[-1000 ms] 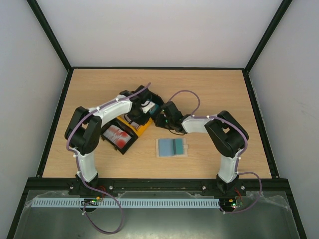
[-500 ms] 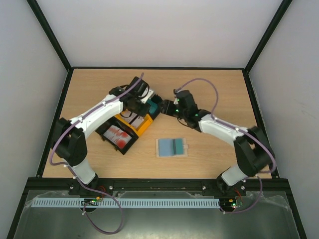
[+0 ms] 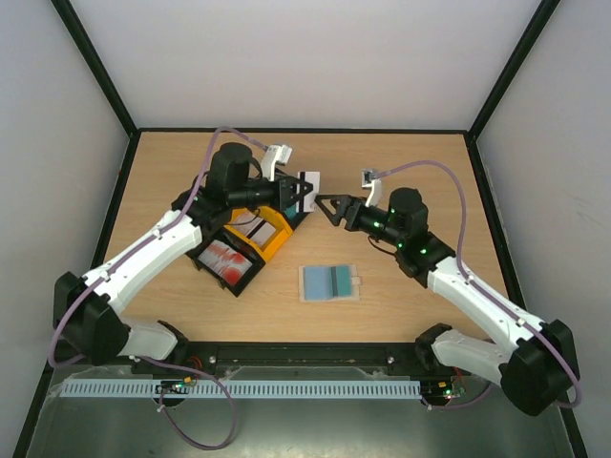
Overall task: Put the credit cards into the card holder
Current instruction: Pick up the credit card from the storage box.
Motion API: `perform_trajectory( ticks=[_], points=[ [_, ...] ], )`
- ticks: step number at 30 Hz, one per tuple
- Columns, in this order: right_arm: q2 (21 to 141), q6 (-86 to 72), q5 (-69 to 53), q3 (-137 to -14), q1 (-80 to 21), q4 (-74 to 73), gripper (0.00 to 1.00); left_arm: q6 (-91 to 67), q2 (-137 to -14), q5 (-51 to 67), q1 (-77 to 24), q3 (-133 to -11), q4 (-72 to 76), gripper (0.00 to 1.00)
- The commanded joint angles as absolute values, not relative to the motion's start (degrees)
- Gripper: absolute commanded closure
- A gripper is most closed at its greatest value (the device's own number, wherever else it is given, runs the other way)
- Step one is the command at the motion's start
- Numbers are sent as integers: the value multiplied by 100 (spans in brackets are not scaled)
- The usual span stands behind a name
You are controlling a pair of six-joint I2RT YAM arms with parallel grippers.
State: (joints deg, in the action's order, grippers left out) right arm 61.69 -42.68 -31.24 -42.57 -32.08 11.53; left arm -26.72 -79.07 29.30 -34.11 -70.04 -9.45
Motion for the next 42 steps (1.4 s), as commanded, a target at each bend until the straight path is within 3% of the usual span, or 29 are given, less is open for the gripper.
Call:
perform_trajectory(
  ticks=[1,5,15,20,23,25,30,35,42],
  points=[
    [5828,-4876,-4096,-4231,-3190,1928,29,-3949,-7595,4138,-3435,-6712,702,98],
    [5617,-5059,-4038,-4201,-3190,1975,38,-4492,-7497,4549,-3428,-6517,1316,98],
    [5327,-5511,-4117,-3838,-3190,2580,81,-4710,-7369,4665,-3433,-6041,1602,97],
    [5354,-5631,-4206,-3769,-3190,2696,97,-4715,-7349,4600,-3428,-5955,1611,89],
    [5338,-5634,-4160,-3724,-3190,2705,98,-4698,-7350,4529,-3429,-5878,1568,77],
    [5314,-5586,-3992,-3687,-3190,2624,98,-4486,-7341,4353,-3428,-5881,1288,60],
    [5179,-5115,-3264,-3549,-3186,1684,98,-3718,-7157,2842,-3436,-5811,26,37],
    [5013,-4513,-2777,-3304,-3182,499,98,-3545,-6970,1972,-3550,-5188,-241,31],
    [4158,-4476,-3181,-2188,-3182,-51,98,-3455,-7255,545,-4535,-4969,-691,34]
  ],
)
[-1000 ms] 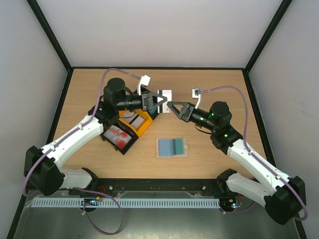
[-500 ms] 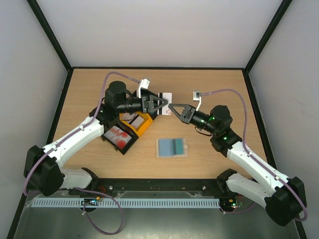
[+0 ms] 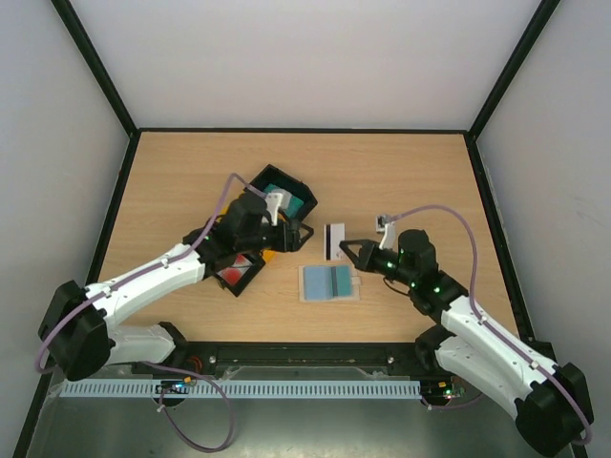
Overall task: Put the credit cards into the card holder
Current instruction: Pick up the credit card from the storage box.
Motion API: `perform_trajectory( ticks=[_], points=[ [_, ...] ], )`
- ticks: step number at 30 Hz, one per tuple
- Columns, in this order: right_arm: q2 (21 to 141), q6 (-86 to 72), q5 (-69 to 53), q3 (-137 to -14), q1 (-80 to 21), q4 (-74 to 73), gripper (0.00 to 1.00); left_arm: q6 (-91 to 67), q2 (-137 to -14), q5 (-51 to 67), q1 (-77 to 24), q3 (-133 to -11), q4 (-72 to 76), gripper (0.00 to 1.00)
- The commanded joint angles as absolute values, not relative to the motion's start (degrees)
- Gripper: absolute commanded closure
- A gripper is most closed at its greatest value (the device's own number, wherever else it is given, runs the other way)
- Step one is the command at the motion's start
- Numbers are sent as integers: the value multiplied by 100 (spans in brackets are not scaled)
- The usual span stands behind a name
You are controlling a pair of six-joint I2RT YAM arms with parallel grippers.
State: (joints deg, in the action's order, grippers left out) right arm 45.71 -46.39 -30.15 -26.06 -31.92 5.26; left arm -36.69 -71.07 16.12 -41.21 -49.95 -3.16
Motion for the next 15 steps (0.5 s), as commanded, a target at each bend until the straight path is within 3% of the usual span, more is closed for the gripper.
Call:
perform_trajectory(
  ticks=[1,6,15],
  points=[
    [4122,-4508,-3355,-2070,-3182,-82,98,-3481,-7329,394,-4623,-4917,-720,34],
    [4312,-4669,-3777,-1517,-3186,243,98,-3609,-7845,121,-5100,-4582,-641,39],
    [5605,-4580,-3598,-1116,-3182,1058,98,-3569,-8887,152,-5519,-4332,-352,60]
  ],
)
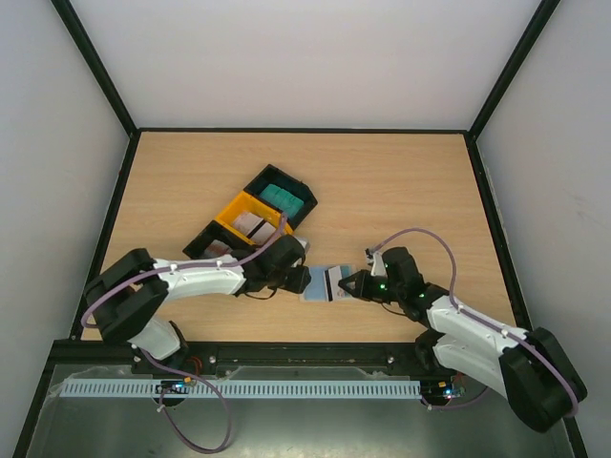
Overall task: Put the credit cards into the card holder
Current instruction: Pick up the credit card from the storage box, then insert the credit card into the card holder.
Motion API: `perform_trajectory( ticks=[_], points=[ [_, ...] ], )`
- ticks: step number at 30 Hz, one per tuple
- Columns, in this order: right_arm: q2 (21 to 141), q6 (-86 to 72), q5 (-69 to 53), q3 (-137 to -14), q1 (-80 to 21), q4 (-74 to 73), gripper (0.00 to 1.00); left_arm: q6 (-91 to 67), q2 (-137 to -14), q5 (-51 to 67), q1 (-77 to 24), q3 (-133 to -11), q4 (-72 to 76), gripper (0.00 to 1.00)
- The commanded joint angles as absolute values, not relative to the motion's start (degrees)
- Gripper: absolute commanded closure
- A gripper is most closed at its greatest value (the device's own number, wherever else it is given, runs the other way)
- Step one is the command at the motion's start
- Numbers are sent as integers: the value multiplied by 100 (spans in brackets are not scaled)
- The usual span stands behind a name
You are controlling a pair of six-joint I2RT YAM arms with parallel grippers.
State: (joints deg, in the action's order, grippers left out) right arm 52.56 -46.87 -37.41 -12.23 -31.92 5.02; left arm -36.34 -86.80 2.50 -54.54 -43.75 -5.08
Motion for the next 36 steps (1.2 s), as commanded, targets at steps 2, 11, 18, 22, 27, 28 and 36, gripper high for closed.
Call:
perform_trajectory(
  ticks=[2,11,18,22,27,28,36],
  points=[
    [5772,-4516,-3384,-1105,-3182,1219,98,-3531,-8970,220,-5533,-4310,-311,62],
    [5853,-4585,-2845,-933,-3164,1396,98,-3682,-9015,162,-5559,-4080,-184,66],
    [6315,-4685,-3177,-887,-3164,1756,98,-3771,-9124,139,-5559,-4094,-290,73],
    [6705,-4731,-3419,-893,-3164,1966,98,-3846,-9125,37,-5602,-4052,-365,79],
    [7109,-4694,-3606,-963,-3164,1997,98,-3946,-9163,14,-5663,-3990,-296,86],
    [7171,-4692,-3646,-985,-3164,2006,98,-3966,-9181,7,-5668,-3990,-305,86],
    [7561,-4822,-3970,-1164,-3168,2142,98,-3966,-9292,51,-5748,-4083,-313,87]
  ],
)
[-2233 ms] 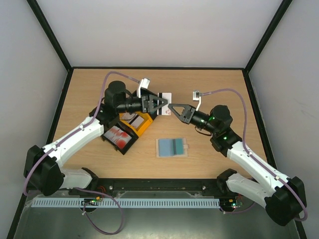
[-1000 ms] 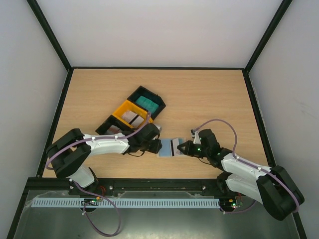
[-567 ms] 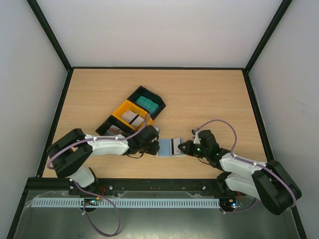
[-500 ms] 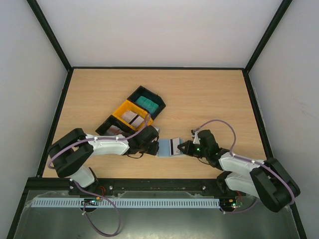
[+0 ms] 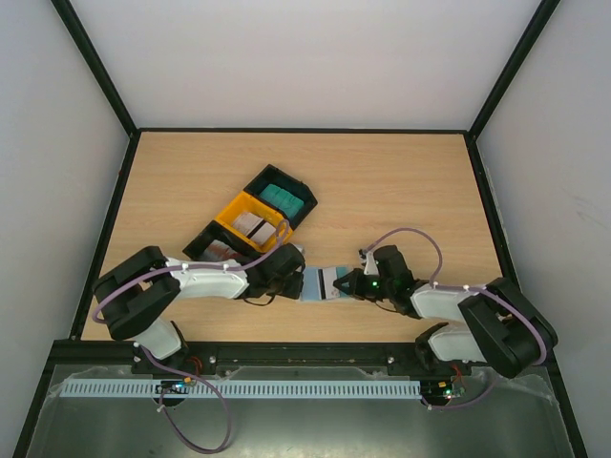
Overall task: Put the credit cards into the card holder
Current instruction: Insert the credit card into the card holder.
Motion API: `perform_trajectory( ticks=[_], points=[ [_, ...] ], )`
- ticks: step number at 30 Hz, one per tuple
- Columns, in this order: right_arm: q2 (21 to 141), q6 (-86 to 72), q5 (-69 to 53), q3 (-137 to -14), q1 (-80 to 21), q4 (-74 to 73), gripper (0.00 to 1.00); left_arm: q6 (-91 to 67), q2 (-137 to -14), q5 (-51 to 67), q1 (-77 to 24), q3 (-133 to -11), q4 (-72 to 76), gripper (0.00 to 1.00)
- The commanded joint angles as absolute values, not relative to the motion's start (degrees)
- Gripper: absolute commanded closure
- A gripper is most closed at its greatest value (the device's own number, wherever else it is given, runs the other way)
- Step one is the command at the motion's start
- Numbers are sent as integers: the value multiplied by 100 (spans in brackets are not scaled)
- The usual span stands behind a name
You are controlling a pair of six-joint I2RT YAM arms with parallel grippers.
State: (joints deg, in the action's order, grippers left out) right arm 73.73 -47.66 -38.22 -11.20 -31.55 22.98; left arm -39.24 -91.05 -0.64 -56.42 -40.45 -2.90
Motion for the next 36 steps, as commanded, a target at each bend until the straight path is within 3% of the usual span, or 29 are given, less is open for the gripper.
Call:
perform_trajectory(
  ticks=[1,17,28,33,36],
  points=[
    [7580,-4835,-3973,-1173,-3172,2141,98,-3945,-9319,79,-5748,-4101,-302,87],
    [7992,-5615,-3439,-1207,-3718,2943,98,-3805,-9439,379,-5757,-4244,-335,89],
    [8090,-5929,-2997,-1306,-3972,3167,98,-3447,-9531,622,-5757,-4391,-533,96],
    [7910,-5765,-2814,-1430,-3998,2372,97,-3244,-9344,480,-5719,-4465,-772,94],
    [7358,-5591,-2398,-1658,-3999,1464,86,-3174,-9135,439,-5680,-4510,-872,91]
  ],
)
